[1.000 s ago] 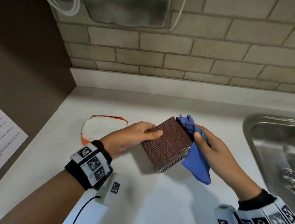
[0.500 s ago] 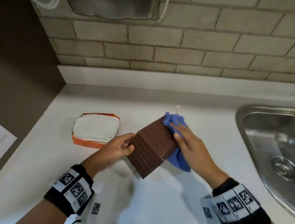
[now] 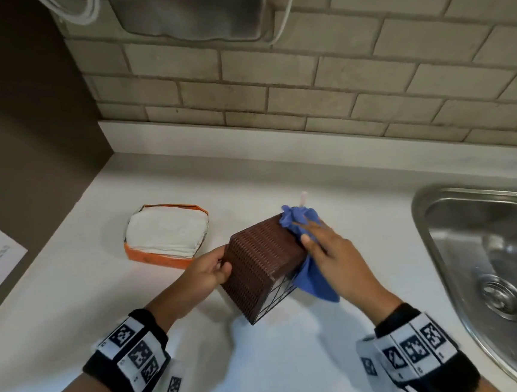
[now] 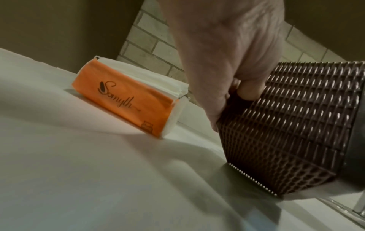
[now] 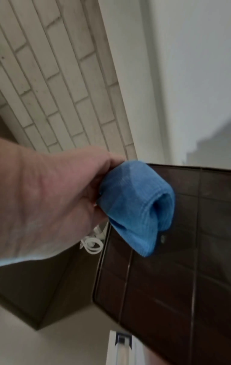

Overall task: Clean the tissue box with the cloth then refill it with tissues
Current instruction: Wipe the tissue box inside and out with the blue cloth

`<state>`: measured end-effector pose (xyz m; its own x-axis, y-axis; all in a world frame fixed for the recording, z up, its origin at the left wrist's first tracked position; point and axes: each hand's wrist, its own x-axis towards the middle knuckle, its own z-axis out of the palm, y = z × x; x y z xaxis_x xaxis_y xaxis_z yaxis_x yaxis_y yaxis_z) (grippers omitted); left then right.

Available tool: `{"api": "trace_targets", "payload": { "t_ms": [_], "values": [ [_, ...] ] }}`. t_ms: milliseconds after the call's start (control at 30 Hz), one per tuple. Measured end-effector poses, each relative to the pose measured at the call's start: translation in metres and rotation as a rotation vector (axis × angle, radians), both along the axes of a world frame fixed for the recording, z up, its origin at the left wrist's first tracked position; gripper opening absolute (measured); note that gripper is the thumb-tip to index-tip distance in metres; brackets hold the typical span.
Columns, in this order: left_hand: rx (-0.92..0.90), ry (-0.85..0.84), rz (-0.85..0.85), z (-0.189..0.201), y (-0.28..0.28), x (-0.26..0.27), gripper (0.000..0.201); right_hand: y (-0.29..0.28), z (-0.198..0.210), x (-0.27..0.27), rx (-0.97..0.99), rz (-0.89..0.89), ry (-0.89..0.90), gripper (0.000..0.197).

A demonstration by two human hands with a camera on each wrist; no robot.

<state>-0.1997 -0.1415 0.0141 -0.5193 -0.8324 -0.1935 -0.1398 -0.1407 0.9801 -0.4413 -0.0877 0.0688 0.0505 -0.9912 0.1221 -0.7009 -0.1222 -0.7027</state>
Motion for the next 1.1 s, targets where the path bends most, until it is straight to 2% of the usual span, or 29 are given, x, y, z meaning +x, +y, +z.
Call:
{"api": "trace_targets", "payload": {
  "t_ms": [100,200,267,333,500,600,667,733,800,1000,1100],
  "values": [
    [-0.016,-0.023,0.004,0.005,-0.003,-0.004,0.031,0.0,0.004,0.006,0.033,-0.042,0.062,0.038],
    [-0.044,-0.022,0.027,0.003,-0.004,-0.006,0.031,0.016,0.009,0.04,-0.082,0.106,0.088,0.039],
    [-0.035,-0.023,0.053,-0.002,-0.004,-0.004,0.027,0.027,0.002,0.057,-0.073,0.215,0.113,0.046],
    [-0.006,-0.033,0.057,-0.006,-0.001,-0.001,0.028,0.028,-0.006,0.056,-0.047,0.235,0.115,0.048],
    [0.035,-0.069,0.009,-0.016,0.002,0.003,0.035,-0.009,-0.024,0.004,-0.068,0.04,0.082,0.041],
    [0.038,-0.052,0.009,-0.015,-0.003,0.001,0.037,-0.02,-0.02,-0.004,-0.011,-0.049,0.108,0.045],
    [0.031,-0.044,0.028,-0.015,-0.007,0.0,0.035,-0.012,-0.016,0.014,-0.036,0.016,0.192,0.048],
    [0.021,-0.032,0.027,-0.017,-0.008,0.002,0.031,0.005,-0.016,0.039,-0.058,0.154,0.245,0.051],
    [0.016,-0.046,0.0,-0.021,-0.007,0.006,0.035,0.015,-0.02,0.049,-0.062,0.221,0.264,0.052],
    [0.031,-0.08,-0.077,-0.022,-0.001,0.011,0.043,-0.021,-0.031,0.009,-0.073,0.009,0.185,0.043],
    [0.054,-0.102,-0.113,-0.014,-0.005,0.015,0.043,-0.032,-0.028,-0.006,0.083,-0.12,-0.089,0.039]
  ]
}}
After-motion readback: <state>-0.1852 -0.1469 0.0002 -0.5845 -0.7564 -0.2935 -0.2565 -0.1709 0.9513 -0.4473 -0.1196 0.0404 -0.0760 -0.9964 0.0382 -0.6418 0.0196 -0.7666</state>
